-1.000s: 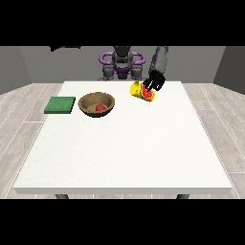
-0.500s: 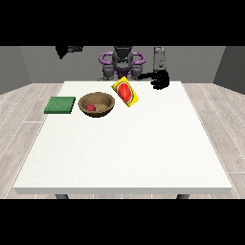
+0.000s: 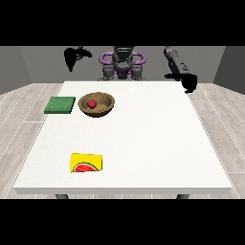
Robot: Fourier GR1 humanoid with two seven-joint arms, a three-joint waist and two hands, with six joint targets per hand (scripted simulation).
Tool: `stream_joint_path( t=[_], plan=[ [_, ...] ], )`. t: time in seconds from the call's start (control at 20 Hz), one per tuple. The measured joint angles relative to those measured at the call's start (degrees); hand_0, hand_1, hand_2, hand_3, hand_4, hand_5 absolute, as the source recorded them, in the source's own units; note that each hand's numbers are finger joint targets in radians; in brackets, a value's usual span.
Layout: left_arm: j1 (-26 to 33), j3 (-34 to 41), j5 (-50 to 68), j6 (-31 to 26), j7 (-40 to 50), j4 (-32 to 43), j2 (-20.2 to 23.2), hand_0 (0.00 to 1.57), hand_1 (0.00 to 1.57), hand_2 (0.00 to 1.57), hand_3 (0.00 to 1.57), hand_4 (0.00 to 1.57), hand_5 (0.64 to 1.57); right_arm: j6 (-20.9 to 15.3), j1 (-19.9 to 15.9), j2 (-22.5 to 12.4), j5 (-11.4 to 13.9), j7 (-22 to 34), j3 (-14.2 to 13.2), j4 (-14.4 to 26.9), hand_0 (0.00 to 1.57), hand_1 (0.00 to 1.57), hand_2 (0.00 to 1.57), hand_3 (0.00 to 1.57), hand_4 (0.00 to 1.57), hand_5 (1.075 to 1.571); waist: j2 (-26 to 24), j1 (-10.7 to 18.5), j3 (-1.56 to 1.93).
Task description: Pick the cup and pour the ball into the bowl, then pick the bowl and place it on the pad
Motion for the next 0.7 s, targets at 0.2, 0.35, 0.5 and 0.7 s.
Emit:
stream_joint_path(
  t=[0.2,0.35,0.5,0.7],
  plan=[
    [-3.01,1.3,1.56,-3.91,4.37,0.35,6.25,0.0,0.0,0.0,0.0,0.0,1.518,0.06,-0.75,1.42,0.84,-2.66,0.77,5.55,0.0,0.0,0.0,0.0,0.46,1.567,0.67,0.3,0.13],
    [-6.55,1.54,1.89,-4.86,8.4,-0.74,10.32,0.0,0.0,0.0,0.0,0.0,1.518,0.89,-1.89,2.31,0.62,-6.52,0.18,11.85,0.0,0.0,0.0,0.0,0.39,1.569,1.74,0.57,0.23],
    [-9.14,1.42,2.17,-5.77,12.36,-2.01,13.48,0.0,0.0,0.0,0.0,0.0,1.523,2.17,-2.36,3.47,0.29,-10.95,-0.33,18.67,0.0,0.0,0.0,0.0,0.39,1.57,2.13,0.76,0.28],
    [-12.19,2.05,2.83,-6.74,16.57,-3.23,17.87,0.0,0.0,0.0,0.0,0.0,1.541,4.82,-4.3,2.84,-1.07,-15.39,-2.17,27.43,0.0,0.0,0.0,0.0,0.33,1.571,2.9,0.34,0.29]
  ],
)
